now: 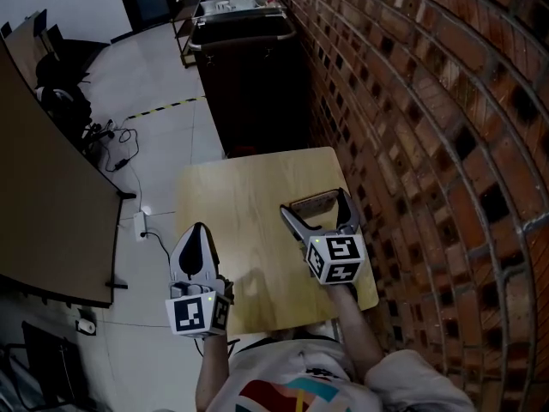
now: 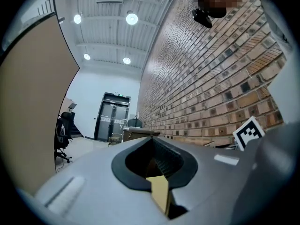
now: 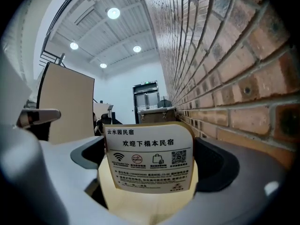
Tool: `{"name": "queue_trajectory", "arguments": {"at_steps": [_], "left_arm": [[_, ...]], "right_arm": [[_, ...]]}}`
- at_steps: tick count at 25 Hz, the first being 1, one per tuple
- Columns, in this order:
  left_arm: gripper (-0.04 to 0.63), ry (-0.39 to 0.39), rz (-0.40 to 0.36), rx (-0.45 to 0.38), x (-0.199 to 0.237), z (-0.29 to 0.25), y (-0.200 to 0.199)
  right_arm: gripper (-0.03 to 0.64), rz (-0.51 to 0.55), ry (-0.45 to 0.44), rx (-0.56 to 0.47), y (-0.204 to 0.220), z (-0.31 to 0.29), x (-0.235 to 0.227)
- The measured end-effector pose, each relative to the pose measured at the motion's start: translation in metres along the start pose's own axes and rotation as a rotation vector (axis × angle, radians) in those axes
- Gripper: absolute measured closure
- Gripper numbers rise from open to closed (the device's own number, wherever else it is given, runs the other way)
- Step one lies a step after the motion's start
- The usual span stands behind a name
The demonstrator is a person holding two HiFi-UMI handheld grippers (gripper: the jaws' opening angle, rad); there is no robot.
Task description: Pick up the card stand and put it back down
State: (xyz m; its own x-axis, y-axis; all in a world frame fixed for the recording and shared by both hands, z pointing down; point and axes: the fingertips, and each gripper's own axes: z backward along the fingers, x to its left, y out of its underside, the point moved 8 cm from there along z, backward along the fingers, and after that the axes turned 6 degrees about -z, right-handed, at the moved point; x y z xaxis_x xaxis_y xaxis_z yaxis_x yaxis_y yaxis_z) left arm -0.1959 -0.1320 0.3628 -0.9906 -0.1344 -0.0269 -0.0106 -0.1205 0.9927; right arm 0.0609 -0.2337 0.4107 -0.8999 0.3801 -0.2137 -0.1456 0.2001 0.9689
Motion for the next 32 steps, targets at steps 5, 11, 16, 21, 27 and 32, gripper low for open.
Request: {"name": "queue_trajectory", "arguments": {"at_steps": [5,11,16,21,27,32], "left_arm": [[0.591,-0.045,0.002,0.011,0.009,-0.002,0.001],[0.591,-0.078,-0.013,0.046,0.024,-0.007,0.01],[0.591,-0.115,-0.029,0.069,0.037,-0.012,0.013],[0.591,-0.129,-0.041,0.102,0.045,-0.012,0.02],[0.591,-0.15,-0.044,0.127,0.052,-0.014,0.026],[0.591,-0.13,-0.042,0.139,0.047,-0.016,0.028]], "right_arm": [[0.041,0.045,0.062,0.068,0.026,-0.053,-0.02],[0.041,0.023,0.119,0.177,0.066,-0.113,-0.04],[0.044,-0.012,0.148,0.267,0.093,-0.159,-0.056],[0.044,-0.058,0.195,0.34,0.113,-0.186,-0.075],[0.044,-0.06,0.195,0.349,0.115,-0.202,-0.082],[0.044,-0.063,0.195,0.359,0.114,-0.209,-0.083]]}}
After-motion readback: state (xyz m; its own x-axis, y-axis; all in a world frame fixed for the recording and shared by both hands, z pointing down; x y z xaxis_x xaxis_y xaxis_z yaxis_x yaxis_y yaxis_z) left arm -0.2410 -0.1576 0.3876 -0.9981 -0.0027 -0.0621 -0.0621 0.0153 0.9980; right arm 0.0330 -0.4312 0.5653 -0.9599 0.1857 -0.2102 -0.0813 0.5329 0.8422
